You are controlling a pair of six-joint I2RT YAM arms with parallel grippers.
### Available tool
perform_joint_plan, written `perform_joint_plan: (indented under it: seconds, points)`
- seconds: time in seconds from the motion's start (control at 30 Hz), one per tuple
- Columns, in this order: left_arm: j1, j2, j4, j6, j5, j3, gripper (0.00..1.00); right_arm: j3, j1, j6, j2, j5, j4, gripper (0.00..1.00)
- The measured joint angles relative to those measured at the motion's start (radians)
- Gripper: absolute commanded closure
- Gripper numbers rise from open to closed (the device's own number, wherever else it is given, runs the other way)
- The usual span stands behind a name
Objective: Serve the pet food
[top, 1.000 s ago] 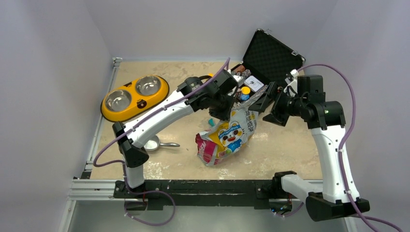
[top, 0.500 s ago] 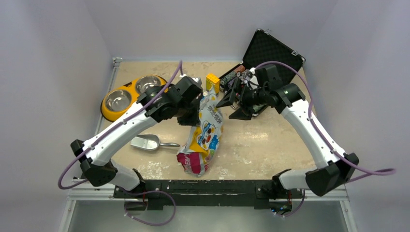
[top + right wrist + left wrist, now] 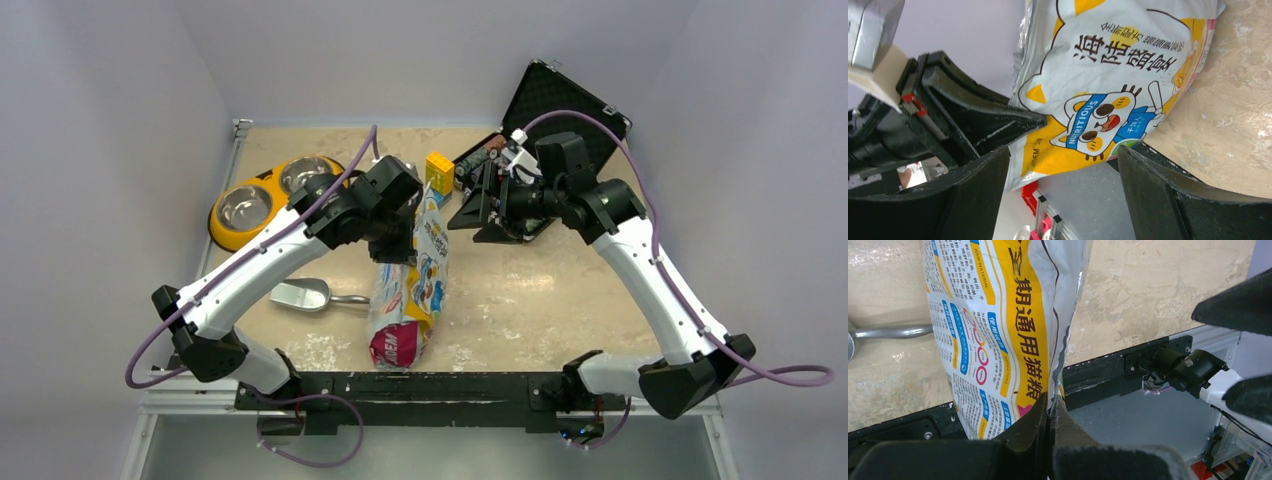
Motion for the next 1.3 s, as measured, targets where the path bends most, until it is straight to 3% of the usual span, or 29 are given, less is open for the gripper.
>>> perform_joint_plan:
  seconds: [0.17,0.33,0.63,0.87,1.2,1.3]
  points:
    - [0.036,0.063,-0.069,-0.006,-0.006,0.099,1.0,0.007,0.011,-0.036,-0.012,0.005,-0.021,0.16]
    - [0.082,0.15,-0.096,-0.058,-0.025,0.211,1.0,0.115,0.01,-0.081,0.04,0.032,-0.081,0.16]
    - [0.093,0.183,-0.035,-0.155,-0.072,0.214,1.0,0.188,0.01,-0.165,0.063,0.064,-0.13,0.15]
    - [0.095,0.163,0.062,-0.133,-0.005,0.148,0.99,0.114,0.01,-0.208,0.026,0.072,-0.104,0.14]
    - [0.1,-0.006,0.24,-0.003,0.043,0.072,0.39,0.03,0.011,-0.15,-0.007,0.022,0.068,0.18]
    - [0.101,-0.105,0.268,0.044,0.031,0.063,0.32,0.031,0.014,-0.138,-0.011,0.03,0.087,0.2]
